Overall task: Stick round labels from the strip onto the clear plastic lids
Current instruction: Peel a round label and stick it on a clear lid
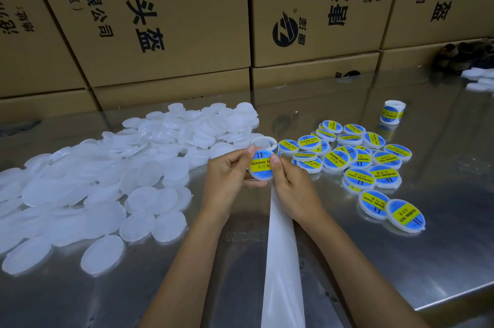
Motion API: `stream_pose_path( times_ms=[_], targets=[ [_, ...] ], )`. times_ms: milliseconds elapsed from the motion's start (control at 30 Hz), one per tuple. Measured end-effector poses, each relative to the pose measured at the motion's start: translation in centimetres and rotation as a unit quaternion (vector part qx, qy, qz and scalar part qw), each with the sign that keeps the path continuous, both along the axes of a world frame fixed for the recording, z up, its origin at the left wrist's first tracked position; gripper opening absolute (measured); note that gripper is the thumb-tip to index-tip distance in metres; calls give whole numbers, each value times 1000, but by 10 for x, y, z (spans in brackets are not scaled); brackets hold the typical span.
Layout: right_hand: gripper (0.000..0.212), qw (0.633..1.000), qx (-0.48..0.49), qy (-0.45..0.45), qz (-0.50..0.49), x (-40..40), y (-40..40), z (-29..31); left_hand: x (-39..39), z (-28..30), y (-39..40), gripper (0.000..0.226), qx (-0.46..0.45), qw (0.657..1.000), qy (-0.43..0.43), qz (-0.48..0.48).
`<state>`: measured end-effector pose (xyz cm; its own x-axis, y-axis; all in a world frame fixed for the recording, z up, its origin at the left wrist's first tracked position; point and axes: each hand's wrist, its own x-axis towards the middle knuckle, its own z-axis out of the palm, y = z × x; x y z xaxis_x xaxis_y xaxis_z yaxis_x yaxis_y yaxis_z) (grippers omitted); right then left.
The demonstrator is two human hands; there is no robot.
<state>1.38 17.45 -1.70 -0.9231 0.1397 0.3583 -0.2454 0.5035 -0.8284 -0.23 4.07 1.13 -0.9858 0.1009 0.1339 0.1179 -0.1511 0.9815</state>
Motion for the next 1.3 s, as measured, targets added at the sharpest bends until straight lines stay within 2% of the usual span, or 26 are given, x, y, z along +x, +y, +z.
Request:
stream_pose_path(
  times_ms=[100,167,267,400,500,567,733,800,933,1133,1300],
  targets=[
    [41,1000,-9,-1,-19,-1,3,0,0,0,1,18,19,999,-7,-50],
    [49,999,10,-8,-42,-2,4,0,-1,0,2,27,16,997,-10,-75],
    [67,993,71,-31,-85,-1,6,0,-2,-1,0,33,-38,994,17,-100],
    [70,988,97,-38,-116,-1,10,-1,0,-2,-1,46,-84,985,26,-146],
    [69,987,100,-32,-124,-3,10,-2,1,-3,3,50,-105,984,39,-137],
    [66,989,81,-24,-118,-4,9,-1,-1,-2,2,47,-106,986,47,-121],
    [61,996,-60,-5,-60,-4,6,1,0,-1,1,27,-71,994,38,-74],
    [58,997,-73,-4,-33,-2,4,2,2,0,3,20,-43,998,25,-31],
    [56,998,-56,-15,-12,0,0,6,1,1,3,23,-15,999,15,49],
    [46,991,-117,-39,51,1,0,11,3,2,4,15,11,999,9,49],
    [48,990,-125,-57,28,-1,6,10,2,2,3,39,-21,999,-7,-48]
  ],
)
